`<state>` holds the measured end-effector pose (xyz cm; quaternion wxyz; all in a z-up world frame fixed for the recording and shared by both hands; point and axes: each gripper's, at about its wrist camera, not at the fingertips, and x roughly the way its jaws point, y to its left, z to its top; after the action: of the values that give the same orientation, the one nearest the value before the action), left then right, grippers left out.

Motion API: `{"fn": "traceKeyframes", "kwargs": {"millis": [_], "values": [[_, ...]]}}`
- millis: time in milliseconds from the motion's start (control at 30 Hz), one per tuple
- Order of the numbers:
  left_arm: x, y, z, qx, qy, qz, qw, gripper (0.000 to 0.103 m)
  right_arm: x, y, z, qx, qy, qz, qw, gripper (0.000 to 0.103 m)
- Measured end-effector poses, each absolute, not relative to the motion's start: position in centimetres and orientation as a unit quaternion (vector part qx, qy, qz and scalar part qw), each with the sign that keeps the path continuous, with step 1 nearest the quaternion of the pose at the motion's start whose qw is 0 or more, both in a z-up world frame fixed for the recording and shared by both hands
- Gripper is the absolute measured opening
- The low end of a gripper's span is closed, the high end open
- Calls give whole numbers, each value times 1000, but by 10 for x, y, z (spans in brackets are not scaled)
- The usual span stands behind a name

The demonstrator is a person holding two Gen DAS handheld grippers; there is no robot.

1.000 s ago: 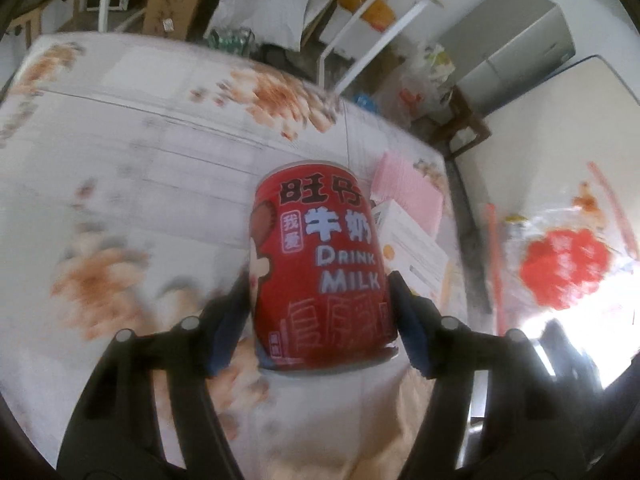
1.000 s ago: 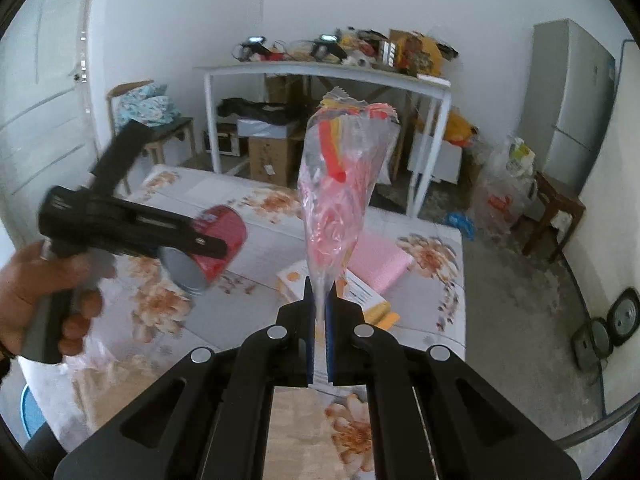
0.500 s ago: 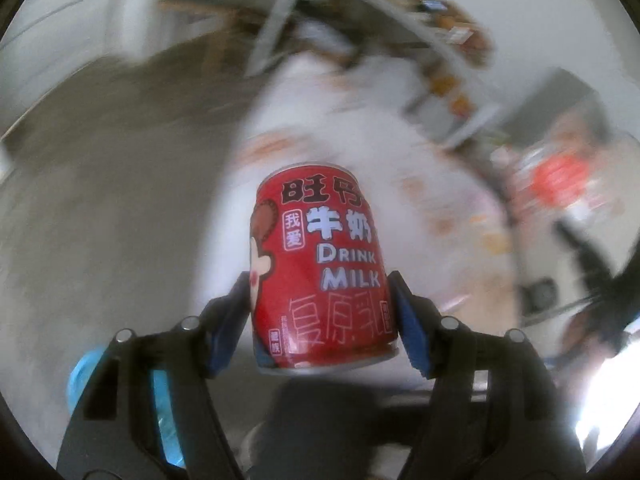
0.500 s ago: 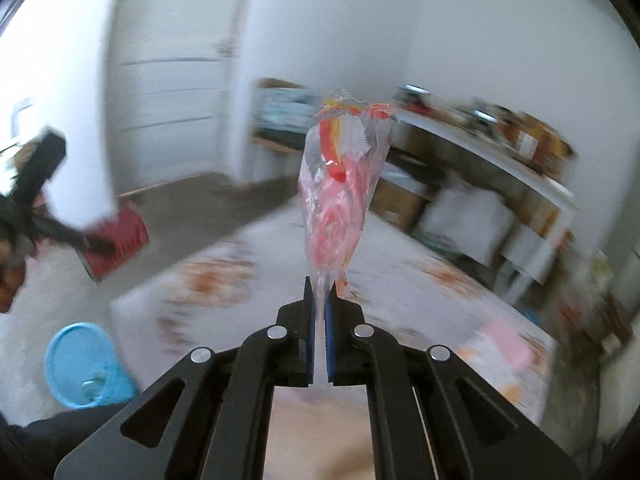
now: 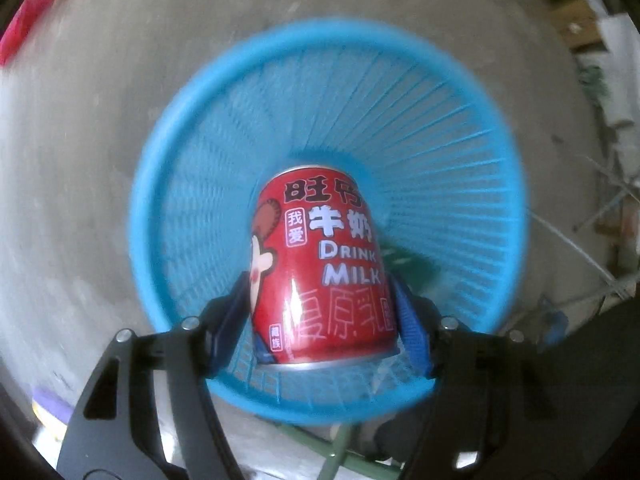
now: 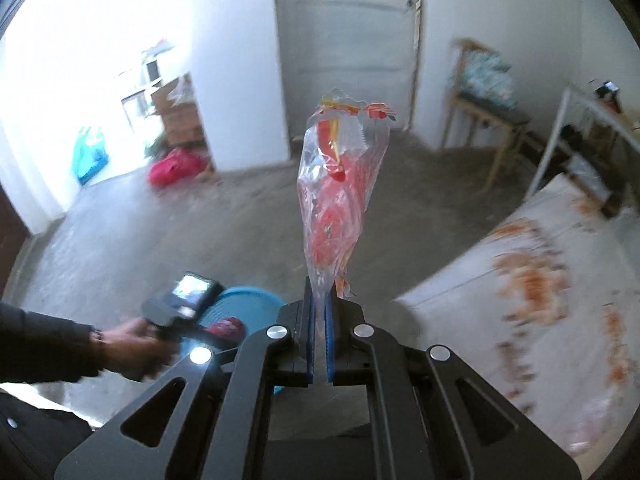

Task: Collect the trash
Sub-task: 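Drop the red can into the blue basket with the left gripper while the right gripper carries the bag, then open the right gripper over the blue basket to drop the pink bag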

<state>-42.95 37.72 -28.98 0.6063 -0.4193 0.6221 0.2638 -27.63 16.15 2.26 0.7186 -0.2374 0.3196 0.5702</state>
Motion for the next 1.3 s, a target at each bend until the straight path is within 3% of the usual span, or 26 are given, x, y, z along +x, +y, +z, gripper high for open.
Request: {"fn": "traceKeyframes", "kwargs": {"millis": [133, 233, 267, 567, 900, 967, 1000, 1033, 1067, 1200, 1300], "values": [[-428, 381, -315, -438, 628, 293, 573, 65, -300, 185, -6, -259, 348, 580, 690, 4], [-430, 385, -309, -444, 622, 293, 575, 83, -310, 199, -22, -277, 362, 584, 672, 4], [-442, 384, -308, -437, 622, 295, 579, 84, -313, 204, -27, -283, 367, 586, 665, 4], [-486, 431, -222, -437, 518, 365, 638, 84, -334, 241, -86, -307, 440, 610, 583, 5], [-555, 446, -205, -476, 455, 398, 639, 84, -361, 299, -219, -240, 631, 603, 424, 5], [-558, 441, -205, -478, 453, 397, 640, 84, -361, 303, -242, -220, 665, 586, 407, 12], [-559, 439, -208, -479, 452, 398, 639, 84, -359, 303, -257, -226, 683, 567, 401, 38], [-558, 438, -210, -480, 450, 398, 639, 84, -360, 303, -266, -237, 692, 553, 400, 76], [-560, 440, -211, -483, 448, 398, 639, 84, -361, 302, -276, -258, 694, 534, 408, 83], [-558, 441, -213, -485, 443, 394, 643, 84, -357, 294, -276, -267, 689, 519, 429, 97], [-548, 439, -204, -479, 438, 386, 655, 84, -350, 291, -263, -237, 686, 529, 440, 97]]}}
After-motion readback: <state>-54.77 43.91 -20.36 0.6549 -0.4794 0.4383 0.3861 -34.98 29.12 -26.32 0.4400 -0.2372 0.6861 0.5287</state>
